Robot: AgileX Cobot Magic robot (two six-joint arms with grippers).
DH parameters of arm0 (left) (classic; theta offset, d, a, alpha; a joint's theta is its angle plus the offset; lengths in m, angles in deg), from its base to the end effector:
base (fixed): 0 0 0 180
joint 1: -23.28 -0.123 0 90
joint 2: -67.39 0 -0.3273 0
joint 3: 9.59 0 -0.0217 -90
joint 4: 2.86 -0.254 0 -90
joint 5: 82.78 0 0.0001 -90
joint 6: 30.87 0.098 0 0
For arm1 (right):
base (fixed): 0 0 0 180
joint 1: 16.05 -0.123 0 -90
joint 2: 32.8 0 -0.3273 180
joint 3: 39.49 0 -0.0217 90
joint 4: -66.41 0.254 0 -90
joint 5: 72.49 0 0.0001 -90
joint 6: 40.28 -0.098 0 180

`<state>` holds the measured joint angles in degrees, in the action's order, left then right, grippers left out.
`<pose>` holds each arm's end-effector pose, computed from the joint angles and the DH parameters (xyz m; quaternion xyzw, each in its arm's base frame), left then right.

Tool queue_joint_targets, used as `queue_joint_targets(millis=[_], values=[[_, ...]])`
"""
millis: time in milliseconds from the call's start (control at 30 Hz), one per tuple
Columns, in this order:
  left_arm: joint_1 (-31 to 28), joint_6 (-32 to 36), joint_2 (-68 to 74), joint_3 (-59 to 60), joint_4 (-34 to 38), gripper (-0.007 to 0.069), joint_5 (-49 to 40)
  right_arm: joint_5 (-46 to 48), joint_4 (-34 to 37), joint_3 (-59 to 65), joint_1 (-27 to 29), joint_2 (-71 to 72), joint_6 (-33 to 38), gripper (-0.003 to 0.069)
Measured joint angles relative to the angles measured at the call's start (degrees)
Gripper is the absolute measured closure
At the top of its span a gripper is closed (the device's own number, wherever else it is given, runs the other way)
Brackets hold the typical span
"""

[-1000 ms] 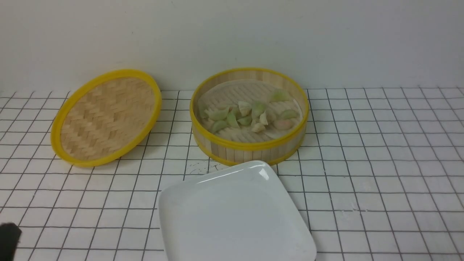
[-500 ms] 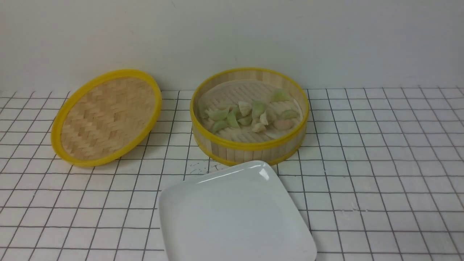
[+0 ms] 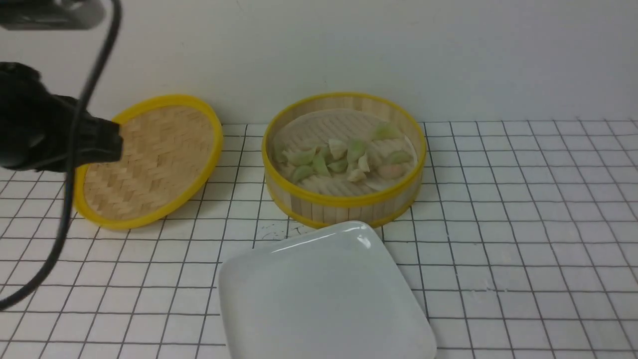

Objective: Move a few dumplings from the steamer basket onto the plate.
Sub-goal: Use the left arm to grab a dumpling from the steamer

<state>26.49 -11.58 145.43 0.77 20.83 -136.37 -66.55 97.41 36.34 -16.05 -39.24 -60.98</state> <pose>0.2434 -0.0454 0.4014 0.1203 0.9196 -0.1494 0.3430 0.0213 0.0053 0.2198 0.2829 0.6301 0.3310 0.6429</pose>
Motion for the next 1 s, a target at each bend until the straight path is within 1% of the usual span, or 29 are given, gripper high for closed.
queue_joint_targets(millis=[33, 100, 133, 233, 300, 333, 367, 400, 433, 533, 600, 700, 733, 767, 800, 867, 933, 1000], values=[[0.6, 2.1, 2.8, -1.6, 0.6, 0.0631, 0.3, 4.2, -0.7, -4.0, -0.6, -1.1, 1.1, 0.0669], [1.6, 4.1, 7.2, -4.6, 1.0, 0.0631, 0.1, 11.8, -2.3, -10.2, -1.2, -3.6, 3.5, 0.0669], [2.7, 5.0, 10.6, -7.4, 1.0, 0.0631, -0.1, 19.1, -4.0, -15.3, -1.7, -7.4, 5.8, 0.0669], [5.0, 5.7, 17.0, -12.9, 0.5, 0.0631, -0.9, 29.6, -6.3, -24.3, -2.0, -14.9, 10.2, 0.0669], [7.9, 6.1, 24.9, -20.8, -0.9, 0.0631, -2.9, 42.1, -8.6, -33.3, -2.1, -23.5, 15.6, 0.0669], [10.0, 6.3, 31.1, -27.2, -2.8, 0.0631, -4.8, 49.6, -9.2, -39.4, -2.1, -29.6, 19.7, 0.0669], [10.2, 6.3, 31.1, -27.8, -3.0, 0.063, -5.0, 50.2, -9.2, -39.9, -2.1, -30.2, 20.0, 0.0669], [11.4, 6.3, 35.9, -33.1, -5.3, 0.0626, -6.4, 54.1, -9.5, -43.3, -2.1, -33.5, 22.4, 0.0669], [12.3, 6.3, 39.0, -36.4, -7.0, 0.0617, -7.1, 56.3, -9.7, -44.8, -2.1, -35.8, 23.3, 0.0669], [14.6, 6.0, 47.2, -45.6, -12.3, 0.0566, -8.8, 58.3, -9.7, -46.5, -2.1, -38.8, 24.5, 0.0669], [15.3, 5.4, 50.5, -49.3, -14.4, 0.0533, -9.5, 58.7, -9.7, -46.6, -2.1, -39.4, 24.6, 0.0669], [17.2, 3.2, 59.9, -59.3, -19.1, 0.04, -12.7, 59.2, -9.7, -46.8, -2.1, -39.8, 24.9, 0.0669], [17.5, 3.0, 62.0, -62.2, -20.0, 0.0365, -13.6, 59.3, -9.7, -46.8, -2.1, -39.8, 25.0, 0.0669], [17.5, 3.0, 62.4, -62.2, -20.0, 0.0365, -13.8, 59.3, -9.7, -46.8, -2.1, -39.8, 25.0, 0.0669], [17.9, 2.8, 65.2, -65.6, -21.3, 0.0309, -14.6, 59.5, -9.7, -46.8, -2.1, -39.8, 25.0, 0.0669], [18.2, 2.8, 67.7, -67.8, -22.7, 0.027, -14.6, 59.6, -9.7, -46.8, -2.1, -39.8, 25.0, 0.0669], [18.3, 2.7, 69.1, -68.5, -23.7, 0.0253, -13.7, 59.7, -9.7, -46.8, -2.1, -39.8, 25.0, 0.0669], [18.3, 2.7, 70.8, -68.9, -24.6, 0.0242, -10.4, 59.8, -9.7, -46.8, -2.1, -39.8, 25.0, 0.0669]])
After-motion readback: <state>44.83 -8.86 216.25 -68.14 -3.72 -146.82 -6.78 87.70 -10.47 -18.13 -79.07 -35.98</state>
